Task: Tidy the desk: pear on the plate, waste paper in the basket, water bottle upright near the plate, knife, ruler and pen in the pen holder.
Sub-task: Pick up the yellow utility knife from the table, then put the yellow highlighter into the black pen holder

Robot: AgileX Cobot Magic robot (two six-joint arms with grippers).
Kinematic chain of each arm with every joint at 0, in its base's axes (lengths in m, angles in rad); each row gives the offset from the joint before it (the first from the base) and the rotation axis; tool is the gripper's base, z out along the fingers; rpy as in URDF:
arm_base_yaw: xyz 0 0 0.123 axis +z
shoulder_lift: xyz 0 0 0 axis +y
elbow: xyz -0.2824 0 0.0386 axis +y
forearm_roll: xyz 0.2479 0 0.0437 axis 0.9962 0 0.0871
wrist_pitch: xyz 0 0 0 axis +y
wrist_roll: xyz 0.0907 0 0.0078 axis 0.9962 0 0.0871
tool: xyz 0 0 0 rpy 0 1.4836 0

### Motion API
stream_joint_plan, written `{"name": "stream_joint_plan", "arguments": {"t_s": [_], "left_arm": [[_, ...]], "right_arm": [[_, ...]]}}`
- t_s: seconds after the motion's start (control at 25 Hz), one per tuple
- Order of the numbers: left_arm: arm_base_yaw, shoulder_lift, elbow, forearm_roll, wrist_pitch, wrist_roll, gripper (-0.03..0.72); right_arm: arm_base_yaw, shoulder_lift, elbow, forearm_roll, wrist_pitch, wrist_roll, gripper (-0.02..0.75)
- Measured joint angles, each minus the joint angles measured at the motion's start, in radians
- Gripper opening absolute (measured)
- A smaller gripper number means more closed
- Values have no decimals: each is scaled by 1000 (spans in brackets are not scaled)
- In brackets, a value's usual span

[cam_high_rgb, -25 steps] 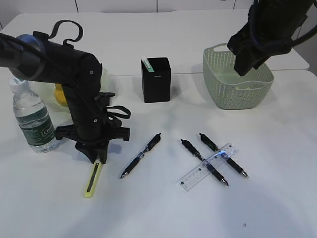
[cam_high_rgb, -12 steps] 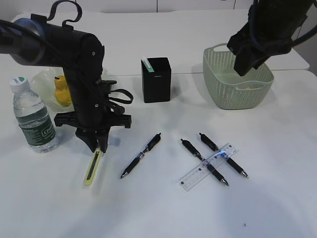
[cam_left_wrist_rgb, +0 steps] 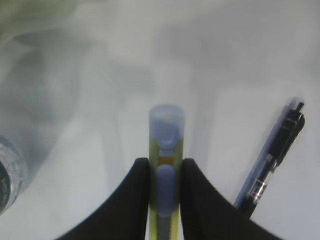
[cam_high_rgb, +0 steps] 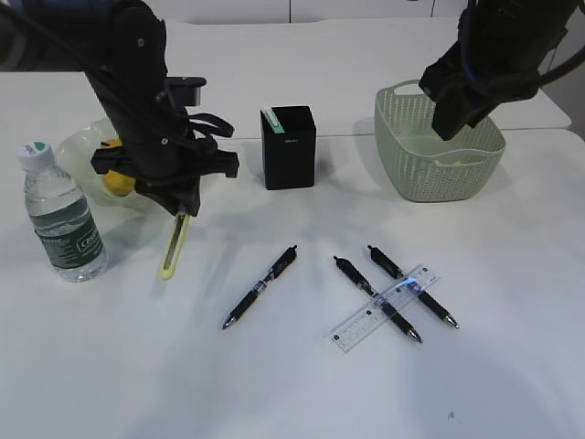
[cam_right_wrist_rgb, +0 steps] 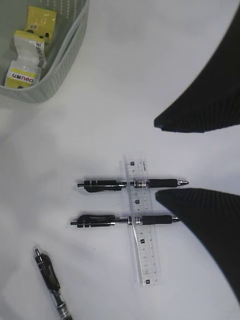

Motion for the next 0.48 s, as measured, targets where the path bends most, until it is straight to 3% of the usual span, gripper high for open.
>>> {"name": "stream_joint_plan", "arguments": {"t_s": [0.48], "left_arm": [[-2, -7, 0, 17, -228, 59, 112]], "right_arm": [[0, 0, 0, 0, 0, 0, 314]]}}
